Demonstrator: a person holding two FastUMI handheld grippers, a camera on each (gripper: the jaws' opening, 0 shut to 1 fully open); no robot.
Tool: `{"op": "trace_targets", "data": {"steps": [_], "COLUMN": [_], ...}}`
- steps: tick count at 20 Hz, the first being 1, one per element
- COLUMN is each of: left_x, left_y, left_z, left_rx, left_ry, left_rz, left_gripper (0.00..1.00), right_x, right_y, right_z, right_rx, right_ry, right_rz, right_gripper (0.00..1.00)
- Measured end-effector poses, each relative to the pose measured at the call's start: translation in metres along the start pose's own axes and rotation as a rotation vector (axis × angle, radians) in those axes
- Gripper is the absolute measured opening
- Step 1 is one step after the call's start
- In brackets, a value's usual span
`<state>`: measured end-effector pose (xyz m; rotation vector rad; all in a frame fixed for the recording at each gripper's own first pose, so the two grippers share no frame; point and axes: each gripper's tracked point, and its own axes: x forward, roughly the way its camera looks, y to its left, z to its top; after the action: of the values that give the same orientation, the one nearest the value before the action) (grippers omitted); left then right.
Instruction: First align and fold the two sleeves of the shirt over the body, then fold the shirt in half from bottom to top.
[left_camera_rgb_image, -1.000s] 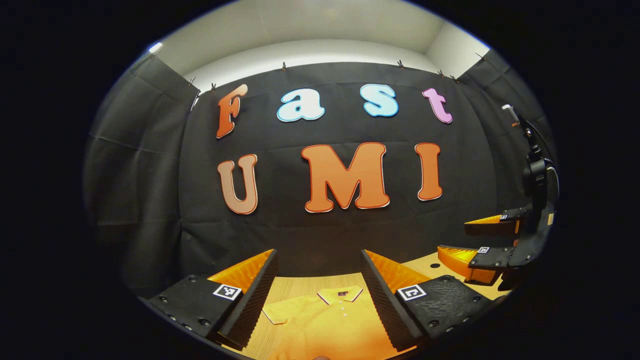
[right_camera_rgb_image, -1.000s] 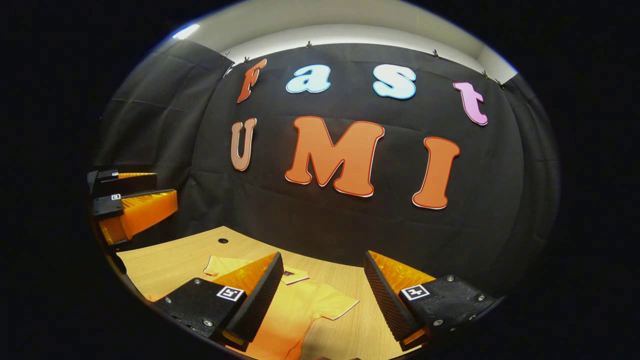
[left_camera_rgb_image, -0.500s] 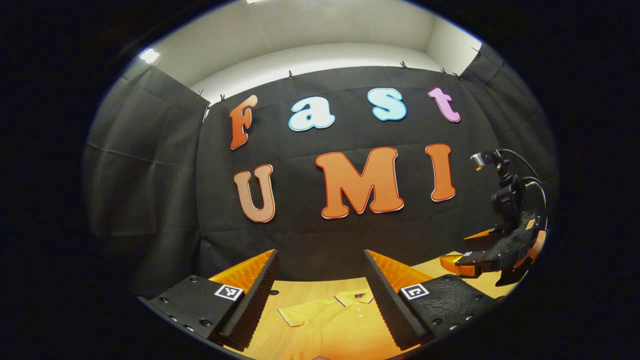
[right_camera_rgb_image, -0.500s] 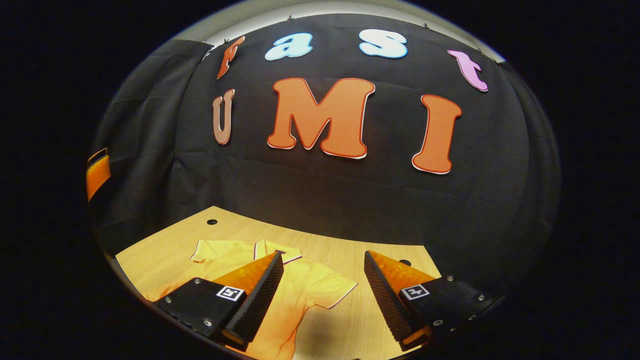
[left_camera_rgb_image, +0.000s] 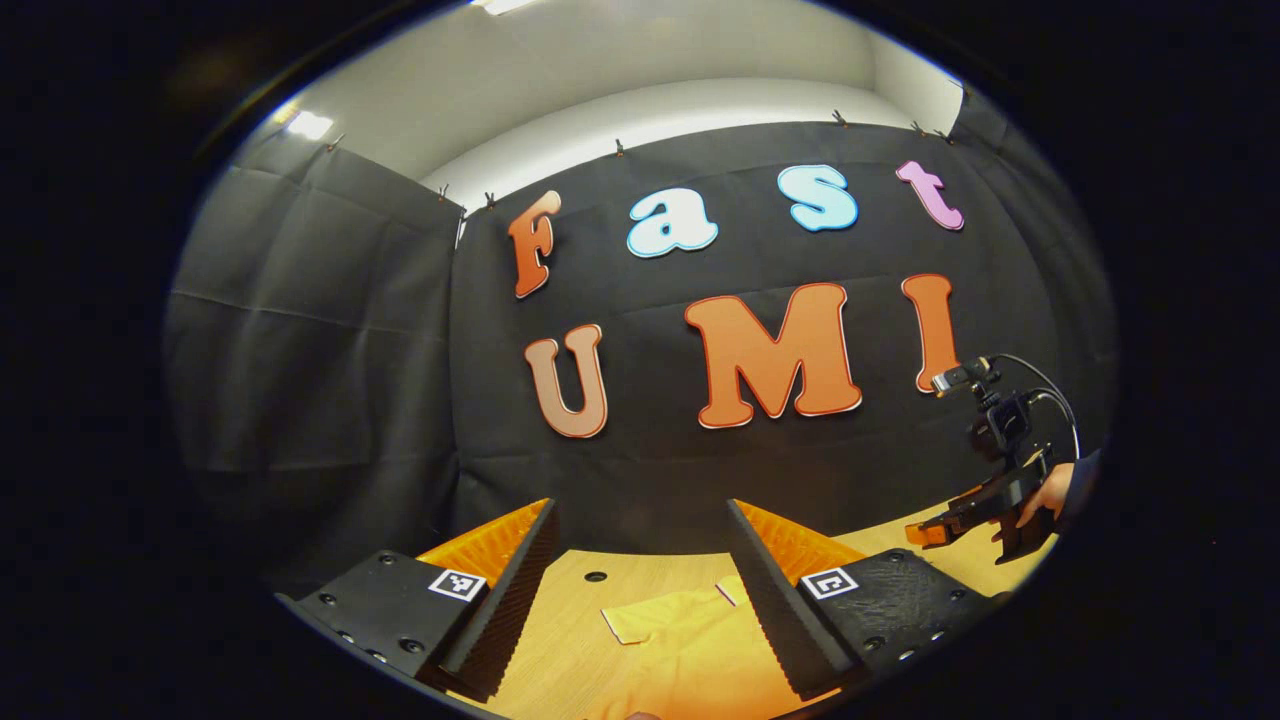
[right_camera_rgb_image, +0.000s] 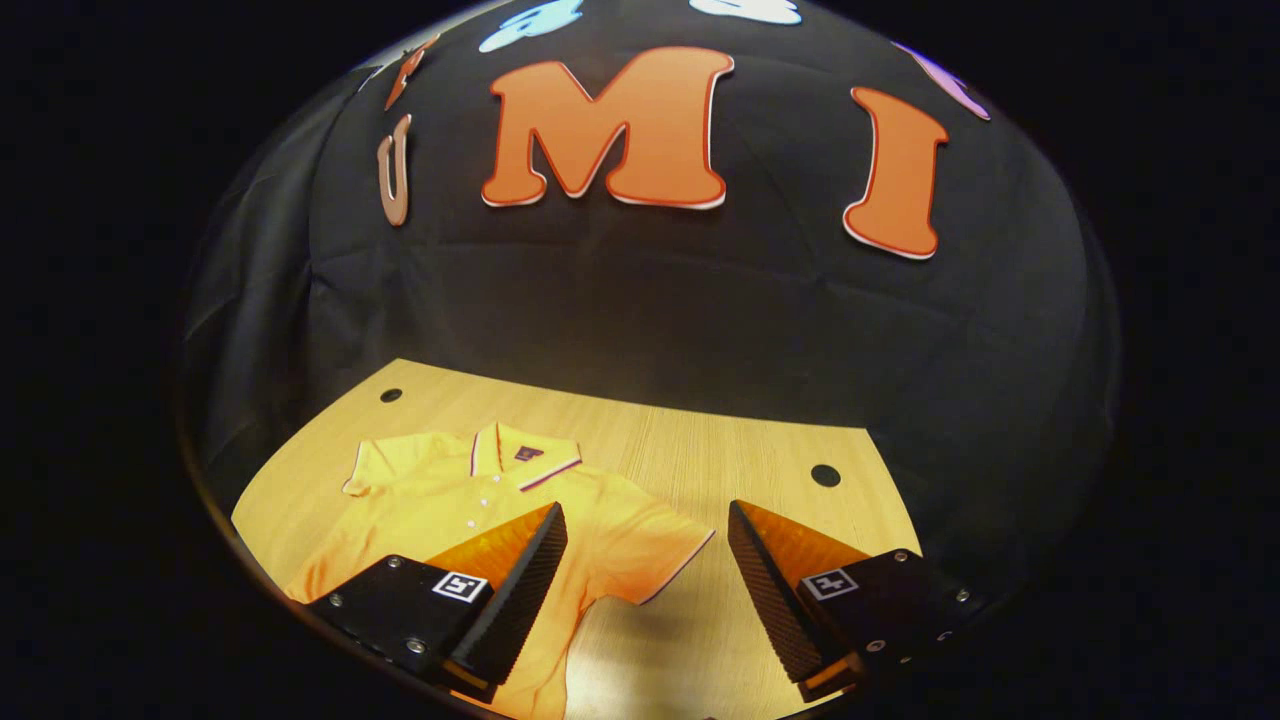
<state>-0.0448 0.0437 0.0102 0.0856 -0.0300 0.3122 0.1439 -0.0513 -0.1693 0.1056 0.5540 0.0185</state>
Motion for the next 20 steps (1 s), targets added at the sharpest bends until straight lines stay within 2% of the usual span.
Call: {"op": "trace_targets", "data": {"steps": [8, 12, 15, 20], "left_x": [-0.013, -0.008, -0.007, -0.003], "left_y": [-0.015, -0.015, -0.014, -0.013], "left_z": [-0.019, -0.042, -0.051, -0.070], "left_rx": [0.045, 0.053, 0.042, 0.060], "left_ry": [0.068, 0.160, 0.201, 0.258], "left_rz": [0.053, 0.068, 0.069, 0.087], "left_gripper": [0.99, 0.99, 0.99, 0.99], "right_x": [0.074, 0.101, 0.120, 0.149], "right_y": [-0.023, -0.017, -0.011, -0.015], "right_z": [-0.059, -0.090, -0.103, -0.130], "right_rx": [0.099, 0.164, 0.187, 0.189], "right_ry": [0.326, 0.506, 0.582, 0.693], "right_rz": [0.027, 0.074, 0.090, 0.067], "right_gripper": [0.98, 0.97, 0.96, 0.95]}}
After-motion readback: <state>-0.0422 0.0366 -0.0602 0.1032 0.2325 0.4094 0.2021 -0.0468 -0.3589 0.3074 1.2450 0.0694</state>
